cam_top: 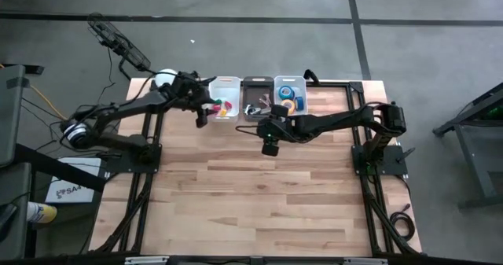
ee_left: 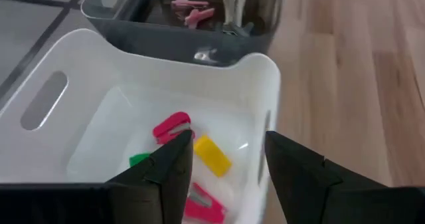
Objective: Pick and place Stapler, Stapler remover, tape
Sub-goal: Return to Home Position
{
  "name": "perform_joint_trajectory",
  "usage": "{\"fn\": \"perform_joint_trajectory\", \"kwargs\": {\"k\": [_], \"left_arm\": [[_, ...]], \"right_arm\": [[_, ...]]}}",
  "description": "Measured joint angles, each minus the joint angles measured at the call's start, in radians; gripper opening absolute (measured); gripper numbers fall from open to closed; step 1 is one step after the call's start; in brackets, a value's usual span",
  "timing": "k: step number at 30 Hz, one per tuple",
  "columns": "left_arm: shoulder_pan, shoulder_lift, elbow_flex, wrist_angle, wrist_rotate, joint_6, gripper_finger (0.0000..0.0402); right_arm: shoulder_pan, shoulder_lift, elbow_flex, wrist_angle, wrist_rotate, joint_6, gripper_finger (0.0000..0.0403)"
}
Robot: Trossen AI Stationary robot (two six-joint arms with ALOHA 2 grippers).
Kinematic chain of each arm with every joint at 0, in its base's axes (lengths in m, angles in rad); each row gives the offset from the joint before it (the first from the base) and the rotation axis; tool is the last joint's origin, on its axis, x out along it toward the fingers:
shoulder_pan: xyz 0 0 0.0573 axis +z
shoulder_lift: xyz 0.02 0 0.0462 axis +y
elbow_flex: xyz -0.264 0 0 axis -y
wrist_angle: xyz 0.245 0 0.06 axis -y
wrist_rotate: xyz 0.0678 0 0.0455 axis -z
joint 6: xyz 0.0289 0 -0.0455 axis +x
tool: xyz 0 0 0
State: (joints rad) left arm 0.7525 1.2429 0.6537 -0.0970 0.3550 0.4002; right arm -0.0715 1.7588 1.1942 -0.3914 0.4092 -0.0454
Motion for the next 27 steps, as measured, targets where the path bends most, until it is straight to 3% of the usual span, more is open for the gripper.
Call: {"fn": "perform_joint_trajectory", "kwargs": {"k": [7,11,17,22,27], "left_arm": [[-0.008,-0.139,-0.027,-0.136,-0.005,0.103,0.0186],[-0.052,-0.265,-0.122,-0.109,-0.038,0.097,0.0186],[-0.156,-0.512,-0.312,0.004,-0.044,0.044,0.0186],[-0.242,-0.712,-0.429,0.104,-0.056,0.011,0.0186],[-0.332,-0.885,-0.521,0.163,-0.102,0.011,0.0186]], "right_arm": [[0.007,-0.004,-0.015,-0.059,-0.017,0.027,0.0172],[-0.003,-0.082,-0.198,0.114,-0.149,0.061,0.0172],[-0.036,-0.331,-0.560,0.484,-0.224,0.175,0.0172],[-0.069,-0.608,-0.786,0.722,-0.250,0.180,0.0172],[-0.126,-0.839,-0.968,0.879,-0.359,0.183,0.0172]]}}
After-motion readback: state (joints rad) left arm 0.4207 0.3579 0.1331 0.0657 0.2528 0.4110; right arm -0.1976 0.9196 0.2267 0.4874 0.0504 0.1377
